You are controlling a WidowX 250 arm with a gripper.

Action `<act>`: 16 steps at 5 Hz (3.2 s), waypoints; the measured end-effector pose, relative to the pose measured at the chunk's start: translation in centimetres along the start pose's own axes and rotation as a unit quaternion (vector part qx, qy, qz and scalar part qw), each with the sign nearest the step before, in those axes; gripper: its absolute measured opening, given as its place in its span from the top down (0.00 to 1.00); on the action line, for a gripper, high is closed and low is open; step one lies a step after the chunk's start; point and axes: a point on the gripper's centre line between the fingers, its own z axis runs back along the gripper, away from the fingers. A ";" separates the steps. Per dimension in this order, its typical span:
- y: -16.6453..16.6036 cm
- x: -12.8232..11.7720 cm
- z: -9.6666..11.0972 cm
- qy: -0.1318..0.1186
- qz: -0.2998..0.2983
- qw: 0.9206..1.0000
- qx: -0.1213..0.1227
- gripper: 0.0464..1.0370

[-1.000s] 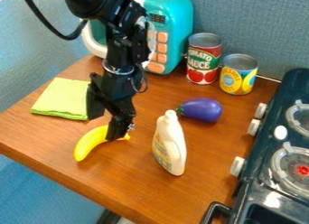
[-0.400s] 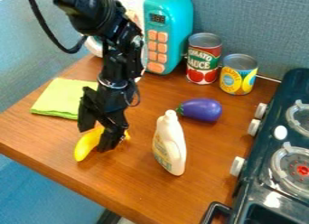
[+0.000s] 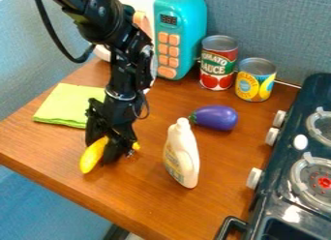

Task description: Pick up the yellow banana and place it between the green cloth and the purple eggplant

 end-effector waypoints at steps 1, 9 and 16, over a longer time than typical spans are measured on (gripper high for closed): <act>-0.2 0.3 0.0 -0.009 0.008 1.000 -0.004 0.51; 4.2 10.2 3.7 -0.006 0.232 0.972 -0.042 0.51; 1.5 0.6 9.5 -0.130 0.179 0.974 -0.050 0.04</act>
